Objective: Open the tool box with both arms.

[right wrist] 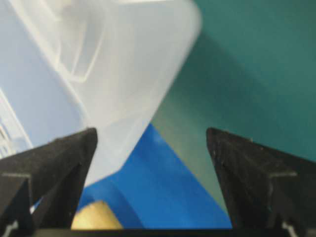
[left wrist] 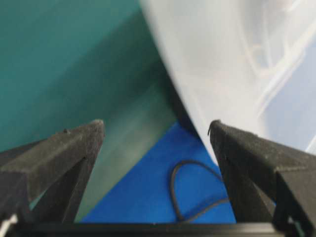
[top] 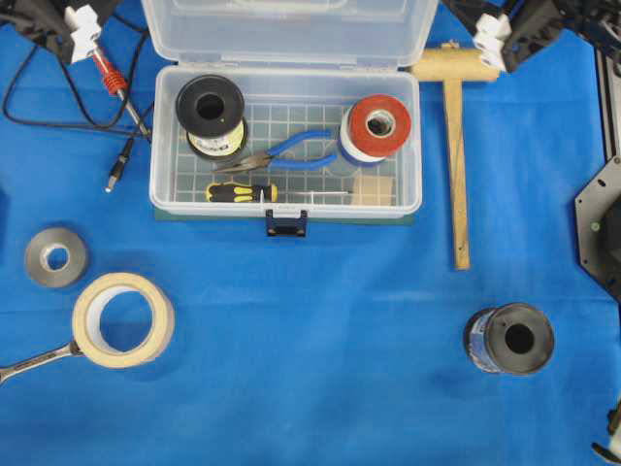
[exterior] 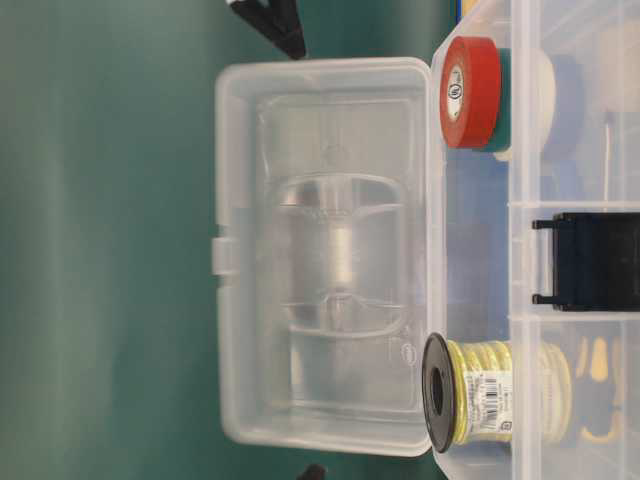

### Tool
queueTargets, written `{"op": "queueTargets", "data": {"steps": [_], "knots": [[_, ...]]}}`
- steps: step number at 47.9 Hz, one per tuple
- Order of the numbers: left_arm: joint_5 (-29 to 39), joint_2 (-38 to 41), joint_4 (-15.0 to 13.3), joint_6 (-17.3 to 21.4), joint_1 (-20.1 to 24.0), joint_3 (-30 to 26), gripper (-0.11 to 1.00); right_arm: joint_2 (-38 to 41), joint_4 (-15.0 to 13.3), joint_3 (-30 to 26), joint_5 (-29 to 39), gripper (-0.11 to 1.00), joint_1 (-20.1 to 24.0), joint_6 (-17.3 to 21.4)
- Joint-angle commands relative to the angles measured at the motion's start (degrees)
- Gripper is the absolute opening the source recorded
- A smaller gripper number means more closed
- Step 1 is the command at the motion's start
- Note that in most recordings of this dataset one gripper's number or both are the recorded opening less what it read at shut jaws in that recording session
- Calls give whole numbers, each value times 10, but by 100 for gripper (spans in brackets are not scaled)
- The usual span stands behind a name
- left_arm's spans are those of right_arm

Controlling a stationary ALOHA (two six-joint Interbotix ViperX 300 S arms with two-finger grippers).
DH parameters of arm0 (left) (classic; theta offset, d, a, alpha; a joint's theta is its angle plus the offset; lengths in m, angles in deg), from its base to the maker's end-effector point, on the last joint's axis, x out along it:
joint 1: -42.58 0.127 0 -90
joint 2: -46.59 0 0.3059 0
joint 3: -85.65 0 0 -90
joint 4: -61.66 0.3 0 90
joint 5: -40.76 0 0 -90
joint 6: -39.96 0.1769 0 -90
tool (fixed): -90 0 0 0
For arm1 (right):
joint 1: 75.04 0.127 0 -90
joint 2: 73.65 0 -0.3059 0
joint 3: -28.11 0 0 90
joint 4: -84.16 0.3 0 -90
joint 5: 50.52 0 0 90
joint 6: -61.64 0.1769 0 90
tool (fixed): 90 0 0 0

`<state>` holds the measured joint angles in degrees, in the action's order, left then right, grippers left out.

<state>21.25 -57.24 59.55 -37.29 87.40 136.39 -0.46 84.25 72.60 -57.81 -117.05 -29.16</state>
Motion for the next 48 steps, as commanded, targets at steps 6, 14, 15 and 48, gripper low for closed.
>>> {"op": "queueTargets", "data": {"steps": [6,14,15,48], "knots": [[7,-45,1,-1,11,16,93,-53,-1,20,14,87,-17,1],[11,-76,2,-3,13,33,93,-81,-1,36,26,87,-22,1],[12,-80,1,-3,13,35,93,-83,-1,37,27,87,-22,1],[46,-108,1,-24,-109,49,93,-95,3,42,64,87,108,11]]}}
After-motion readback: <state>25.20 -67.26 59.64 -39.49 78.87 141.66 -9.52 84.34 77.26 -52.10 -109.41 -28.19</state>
